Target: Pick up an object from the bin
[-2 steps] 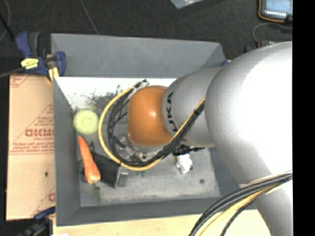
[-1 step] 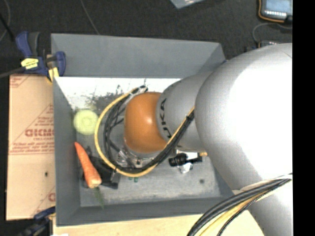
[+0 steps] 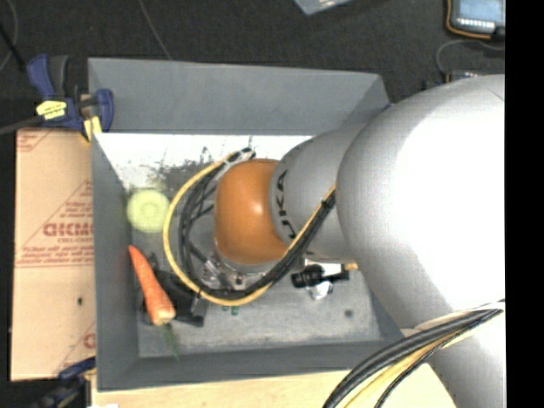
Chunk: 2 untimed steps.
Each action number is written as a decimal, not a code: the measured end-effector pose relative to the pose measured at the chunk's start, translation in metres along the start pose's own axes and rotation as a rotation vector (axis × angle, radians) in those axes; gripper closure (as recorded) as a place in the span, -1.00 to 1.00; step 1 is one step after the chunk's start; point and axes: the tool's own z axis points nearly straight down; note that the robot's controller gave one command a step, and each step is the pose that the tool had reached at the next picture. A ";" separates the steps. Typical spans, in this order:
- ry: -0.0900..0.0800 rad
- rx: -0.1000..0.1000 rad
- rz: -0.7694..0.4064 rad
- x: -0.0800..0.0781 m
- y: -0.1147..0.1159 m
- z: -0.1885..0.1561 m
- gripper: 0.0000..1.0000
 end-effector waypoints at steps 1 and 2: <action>-0.002 -0.001 0.007 -0.003 0.004 0.000 1.00; 0.007 0.004 -0.001 -0.003 0.006 -0.040 1.00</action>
Offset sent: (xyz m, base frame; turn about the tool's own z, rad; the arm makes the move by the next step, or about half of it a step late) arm 0.0085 0.0078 0.0858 -0.0146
